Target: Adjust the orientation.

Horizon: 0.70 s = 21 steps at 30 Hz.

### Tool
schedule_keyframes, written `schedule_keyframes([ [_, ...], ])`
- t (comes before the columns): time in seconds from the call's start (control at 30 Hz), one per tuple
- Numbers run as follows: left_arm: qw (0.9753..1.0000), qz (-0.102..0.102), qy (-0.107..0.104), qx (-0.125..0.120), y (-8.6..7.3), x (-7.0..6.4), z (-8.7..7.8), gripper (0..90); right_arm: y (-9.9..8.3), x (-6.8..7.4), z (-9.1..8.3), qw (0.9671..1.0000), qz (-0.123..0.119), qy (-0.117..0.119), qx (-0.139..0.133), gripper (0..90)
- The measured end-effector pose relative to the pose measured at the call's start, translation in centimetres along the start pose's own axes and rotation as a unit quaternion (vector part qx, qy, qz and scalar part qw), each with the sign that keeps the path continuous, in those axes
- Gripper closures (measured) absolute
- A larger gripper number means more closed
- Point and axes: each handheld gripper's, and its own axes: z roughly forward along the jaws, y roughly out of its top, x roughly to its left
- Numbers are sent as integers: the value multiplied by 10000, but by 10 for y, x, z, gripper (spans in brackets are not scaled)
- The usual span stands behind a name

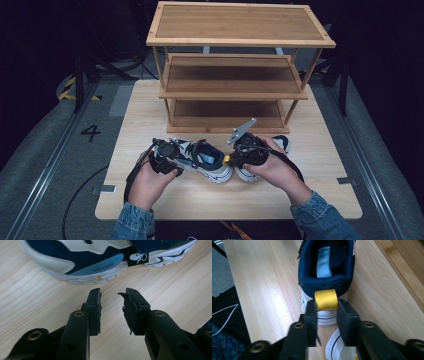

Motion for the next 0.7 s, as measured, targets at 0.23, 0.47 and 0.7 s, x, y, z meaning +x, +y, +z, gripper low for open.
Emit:
schedule_keyframes([
  [0.23,9998,64,-170,61,8,-6,17,692,-1,3,1,9999,-94,-44,-48,893],
  [0.47,9997,161,-20,160,13,-12,33,689,0,7,0,9998,-158,-21,-124,898],
  [0.7,9992,292,163,215,19,-17,37,684,0,17,-1,9994,-287,103,-190,897],
])
